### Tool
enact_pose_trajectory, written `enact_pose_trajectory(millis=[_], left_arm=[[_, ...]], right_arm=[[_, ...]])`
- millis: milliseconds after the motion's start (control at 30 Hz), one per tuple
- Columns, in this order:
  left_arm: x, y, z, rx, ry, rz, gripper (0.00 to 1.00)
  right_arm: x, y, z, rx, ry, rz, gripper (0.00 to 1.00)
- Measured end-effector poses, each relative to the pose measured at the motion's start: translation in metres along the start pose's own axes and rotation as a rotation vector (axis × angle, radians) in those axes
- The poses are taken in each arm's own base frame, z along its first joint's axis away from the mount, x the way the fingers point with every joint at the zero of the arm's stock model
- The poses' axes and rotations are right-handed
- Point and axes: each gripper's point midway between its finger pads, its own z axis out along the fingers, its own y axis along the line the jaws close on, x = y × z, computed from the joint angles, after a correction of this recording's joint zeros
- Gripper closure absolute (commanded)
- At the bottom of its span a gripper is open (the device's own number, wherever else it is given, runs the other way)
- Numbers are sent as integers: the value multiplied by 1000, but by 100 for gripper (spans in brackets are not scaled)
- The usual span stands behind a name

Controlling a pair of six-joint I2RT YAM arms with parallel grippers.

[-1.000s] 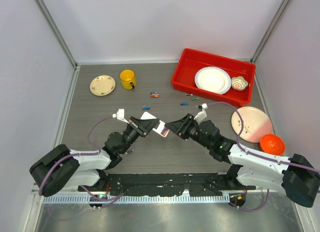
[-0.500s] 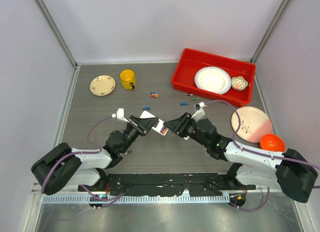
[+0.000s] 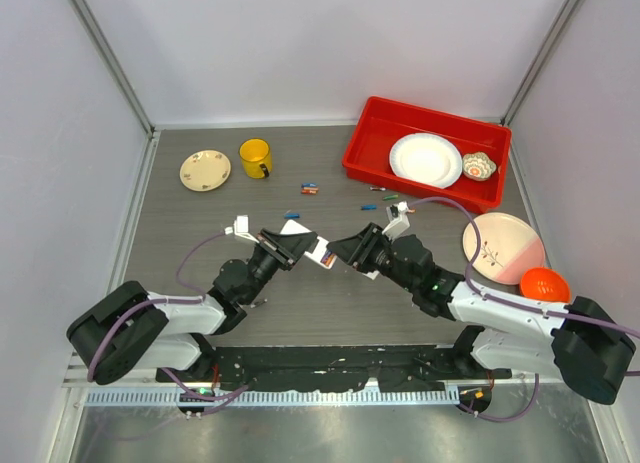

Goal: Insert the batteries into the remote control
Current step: Load the battery into the remote control.

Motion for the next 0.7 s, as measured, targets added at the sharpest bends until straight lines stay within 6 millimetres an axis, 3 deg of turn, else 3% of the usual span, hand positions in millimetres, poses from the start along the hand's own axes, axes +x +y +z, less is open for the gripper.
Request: enact_pose_trajectory(millis=[200,700], left_arm=[[0,-5,0,19,1,-6,100],[2,-15,-1,60,20,-10,100]], right_arm=[[-2,5,-3,-5,0,-5,78],[-5,13,-12,-13,13,-6,59]])
